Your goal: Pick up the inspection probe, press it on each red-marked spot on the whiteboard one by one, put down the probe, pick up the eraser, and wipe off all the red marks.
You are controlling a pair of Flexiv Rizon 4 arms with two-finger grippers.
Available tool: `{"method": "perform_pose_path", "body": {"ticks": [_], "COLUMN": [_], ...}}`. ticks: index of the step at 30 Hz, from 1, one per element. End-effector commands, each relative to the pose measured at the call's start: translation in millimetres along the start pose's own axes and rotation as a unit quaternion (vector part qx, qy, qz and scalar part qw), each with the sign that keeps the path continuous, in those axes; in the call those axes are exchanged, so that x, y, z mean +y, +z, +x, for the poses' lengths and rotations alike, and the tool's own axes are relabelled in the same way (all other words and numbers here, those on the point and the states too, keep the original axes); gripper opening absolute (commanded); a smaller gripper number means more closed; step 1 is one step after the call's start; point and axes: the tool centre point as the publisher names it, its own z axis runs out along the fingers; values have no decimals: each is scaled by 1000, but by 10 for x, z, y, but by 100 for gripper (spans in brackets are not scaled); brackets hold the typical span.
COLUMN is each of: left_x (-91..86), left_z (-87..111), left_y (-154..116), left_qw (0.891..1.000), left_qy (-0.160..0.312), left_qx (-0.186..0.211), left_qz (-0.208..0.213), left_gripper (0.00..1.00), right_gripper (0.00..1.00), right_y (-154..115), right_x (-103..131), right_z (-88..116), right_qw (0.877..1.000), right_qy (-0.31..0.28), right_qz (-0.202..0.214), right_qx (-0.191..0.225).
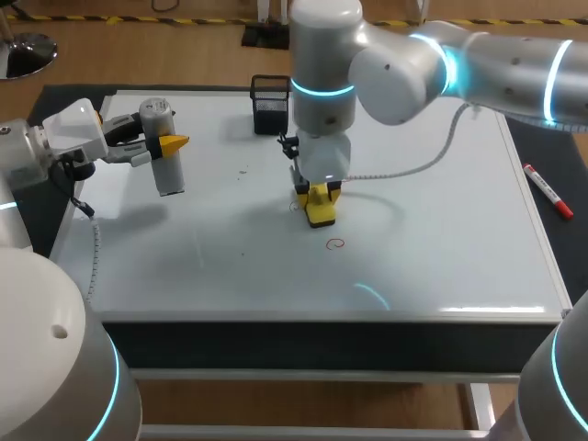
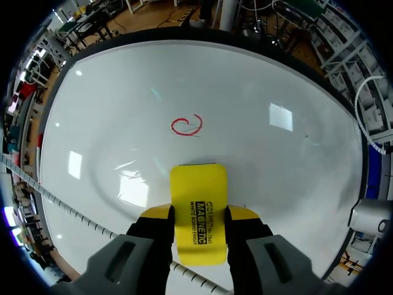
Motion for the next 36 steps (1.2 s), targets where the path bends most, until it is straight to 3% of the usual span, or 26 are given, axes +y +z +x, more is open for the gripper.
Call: {"method": "perform_pose_path", "body": {"ticks": [1, 7, 14, 24, 36], "left_x": [1, 1, 1, 1, 1], "left_z": [2, 2, 2, 2, 2], "left_y": [2, 2, 2, 2, 2], "left_qw": [1000, 1000, 1000, 1000, 1000], "left_qy": [1, 1, 1, 1, 1], "left_qx": [-1, -1, -1, -1, -1], "left_qz": [2, 2, 2, 2, 2], "left_gripper": [0, 0, 0, 0, 0], "right_gripper": [0, 0, 0, 0, 0], "right_y": [-37, -323, -538, -368, -146], "right_x": [-4, -49, -67, -62, -58], "right_z": [72, 29, -216, -661, -637], "right_qw": [1000, 1000, 1000, 1000, 1000], "right_qy": [4, 25, 7, -14, -28], "right_qz": [5, -1, 13, 4, -4], "right_qx": [2, 3, -6, -11, -2]}}
